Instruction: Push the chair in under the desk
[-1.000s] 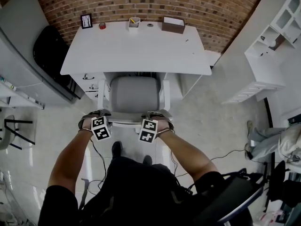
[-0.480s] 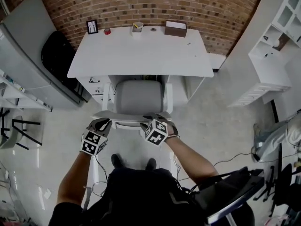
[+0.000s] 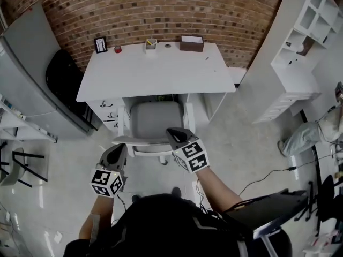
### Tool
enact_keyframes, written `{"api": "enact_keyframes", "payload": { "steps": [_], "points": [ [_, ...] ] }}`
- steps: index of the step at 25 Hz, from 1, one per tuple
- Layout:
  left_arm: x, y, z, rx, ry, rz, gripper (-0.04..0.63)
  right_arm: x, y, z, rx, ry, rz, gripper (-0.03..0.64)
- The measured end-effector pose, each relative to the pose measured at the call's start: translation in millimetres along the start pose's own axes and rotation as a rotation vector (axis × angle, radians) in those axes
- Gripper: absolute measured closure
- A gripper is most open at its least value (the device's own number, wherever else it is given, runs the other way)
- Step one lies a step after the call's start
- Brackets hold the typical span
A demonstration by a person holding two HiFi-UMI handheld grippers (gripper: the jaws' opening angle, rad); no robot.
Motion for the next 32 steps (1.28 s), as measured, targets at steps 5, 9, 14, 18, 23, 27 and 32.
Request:
{"api": "enact_keyframes", "payload": {
  "steps": [5,9,14,18,23,27,32],
  "points": [
    [14.8,15.1,-22.2,0.06,0.046,0.018,0.588,18.0,7.6,-22.4,-0.065,-0.045,0.087,0.607],
    [29.9,22.7,-45.2,0.087,0.069,0.06,0.588,33.8,3.3,-37.0,-0.071,-0.039,0.145,0.609],
    [51.4,26.0,-53.9,0.073,-0.037,0.059,0.588,45.0,3.3,-50.2,-0.085,-0.042,0.159,0.609],
    [62.2,23.5,-48.4,0.078,-0.148,0.064,0.588,48.7,4.1,-52.8,-0.101,-0.046,0.171,0.609],
    [61.8,24.6,-51.2,0.075,-0.127,0.043,0.588,48.6,1.1,-54.9,-0.125,-0.053,0.173,0.609],
    [58.5,24.8,-45.1,0.057,-0.117,0.035,0.588,45.4,2.9,-53.6,-0.143,-0.064,0.17,0.609],
    [56.7,24.2,-38.5,0.056,-0.121,0.047,0.588,42.8,7.5,-54.7,-0.149,-0.047,0.174,0.609]
  ]
}}
Point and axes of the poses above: the fingertips, and each gripper's own axes: y backward along the fingers, z to its right, x out of its top, the point moved 10 cm from there along y, backward along the fingers, and after that the axes turned 15 degrees about -y, right-handed, at the moved point
